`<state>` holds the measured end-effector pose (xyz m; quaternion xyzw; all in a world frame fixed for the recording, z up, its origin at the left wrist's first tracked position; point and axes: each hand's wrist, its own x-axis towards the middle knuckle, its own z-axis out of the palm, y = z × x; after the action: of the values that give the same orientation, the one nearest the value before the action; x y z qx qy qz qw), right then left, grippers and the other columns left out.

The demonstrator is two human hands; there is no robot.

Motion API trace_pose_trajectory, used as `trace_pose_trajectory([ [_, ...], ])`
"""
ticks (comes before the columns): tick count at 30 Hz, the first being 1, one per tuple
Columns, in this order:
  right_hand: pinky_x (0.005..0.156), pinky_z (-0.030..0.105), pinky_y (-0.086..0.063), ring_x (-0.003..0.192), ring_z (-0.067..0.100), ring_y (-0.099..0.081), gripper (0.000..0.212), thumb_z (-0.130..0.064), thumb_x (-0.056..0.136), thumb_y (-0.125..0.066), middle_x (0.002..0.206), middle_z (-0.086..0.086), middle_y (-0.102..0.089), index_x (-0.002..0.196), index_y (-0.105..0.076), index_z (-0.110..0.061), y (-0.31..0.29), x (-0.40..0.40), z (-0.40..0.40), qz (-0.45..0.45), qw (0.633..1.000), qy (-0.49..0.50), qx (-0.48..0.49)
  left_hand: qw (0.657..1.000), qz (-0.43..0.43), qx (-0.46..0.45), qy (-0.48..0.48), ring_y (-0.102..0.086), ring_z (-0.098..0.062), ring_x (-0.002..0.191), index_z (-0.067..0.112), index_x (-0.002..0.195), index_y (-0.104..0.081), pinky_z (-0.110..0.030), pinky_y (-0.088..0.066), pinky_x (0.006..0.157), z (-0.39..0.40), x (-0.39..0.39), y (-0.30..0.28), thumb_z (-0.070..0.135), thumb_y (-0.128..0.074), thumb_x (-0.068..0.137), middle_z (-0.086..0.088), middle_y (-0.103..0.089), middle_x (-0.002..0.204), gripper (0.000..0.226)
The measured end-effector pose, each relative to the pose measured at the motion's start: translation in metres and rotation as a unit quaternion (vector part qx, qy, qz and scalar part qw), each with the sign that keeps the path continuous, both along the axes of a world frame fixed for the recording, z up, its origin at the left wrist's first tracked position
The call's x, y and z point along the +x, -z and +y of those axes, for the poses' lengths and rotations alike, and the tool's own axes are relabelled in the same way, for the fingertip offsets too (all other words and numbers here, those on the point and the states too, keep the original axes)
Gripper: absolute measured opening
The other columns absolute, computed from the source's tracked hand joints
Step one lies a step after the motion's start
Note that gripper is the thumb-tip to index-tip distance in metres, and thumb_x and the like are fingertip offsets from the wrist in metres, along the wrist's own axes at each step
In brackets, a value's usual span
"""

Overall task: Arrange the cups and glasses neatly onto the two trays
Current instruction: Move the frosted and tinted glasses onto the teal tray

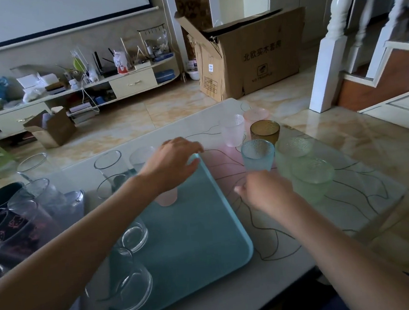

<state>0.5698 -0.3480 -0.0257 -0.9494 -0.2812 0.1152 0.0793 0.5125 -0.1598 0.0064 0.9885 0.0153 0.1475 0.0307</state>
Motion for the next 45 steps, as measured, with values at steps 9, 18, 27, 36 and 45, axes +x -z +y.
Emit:
trace_pose_trajectory([
  [9,0.082,0.035,-0.047,0.105,0.031,-0.062,0.040,-0.037,0.097,-0.044,0.120,0.014,-0.062,0.120,-0.053,-0.005,0.034,-0.020,0.010,0.087,0.994,-0.058,-0.026,0.994,0.058,0.051,0.084,-0.055,-0.019,0.107,0.018,0.104,-0.064,-0.027,-0.027,0.101,-0.078,0.094,0.042,0.027,-0.056,0.092,-0.001,-0.066,0.109,0.017],
  [18,0.091,0.038,-0.044,0.115,0.031,-0.055,0.032,-0.013,0.094,-0.043,0.128,0.012,-0.056,0.123,-0.053,-0.006,0.022,-0.023,0.018,0.082,0.988,-0.097,-0.088,0.998,-0.043,-0.017,0.048,-0.061,-0.029,0.082,0.013,0.087,-0.070,-0.025,-0.030,0.078,-0.021,0.010,0.005,0.028,-0.058,0.086,-0.006,-0.070,0.082,0.019],
  [27,0.084,0.034,-0.046,0.113,0.028,-0.058,0.035,-0.011,0.092,-0.044,0.124,0.007,-0.060,0.125,-0.056,-0.012,0.029,-0.035,0.020,0.039,0.991,-0.061,-0.109,1.000,0.020,-0.005,-0.023,-0.063,-0.020,0.069,0.026,0.077,-0.072,-0.023,-0.038,0.080,0.007,-0.118,-0.002,0.049,-0.049,0.076,0.004,-0.069,0.070,0.033],
  [36,0.092,0.034,-0.045,0.119,0.028,-0.055,0.033,-0.018,0.096,-0.044,0.130,0.006,-0.057,0.127,-0.054,-0.015,0.032,-0.035,0.013,0.004,0.993,-0.070,-0.095,0.982,0.158,-0.060,-0.085,-0.060,-0.013,0.083,0.030,0.090,-0.073,-0.032,-0.048,0.082,0.019,-0.113,0.024,0.043,-0.071,0.077,0.011,-0.062,0.080,0.019],
  [45,0.081,0.032,-0.049,0.109,0.027,-0.060,0.033,0.001,0.090,-0.044,0.120,0.010,-0.060,0.121,-0.053,-0.004,0.033,-0.040,0.011,-0.020,0.987,-0.109,-0.117,0.986,0.068,-0.121,-0.090,-0.064,-0.010,0.084,0.019,0.101,-0.072,-0.030,-0.051,0.087,0.031,-0.051,-0.037,0.037,-0.060,0.086,0.000,-0.073,0.096,0.027],
])
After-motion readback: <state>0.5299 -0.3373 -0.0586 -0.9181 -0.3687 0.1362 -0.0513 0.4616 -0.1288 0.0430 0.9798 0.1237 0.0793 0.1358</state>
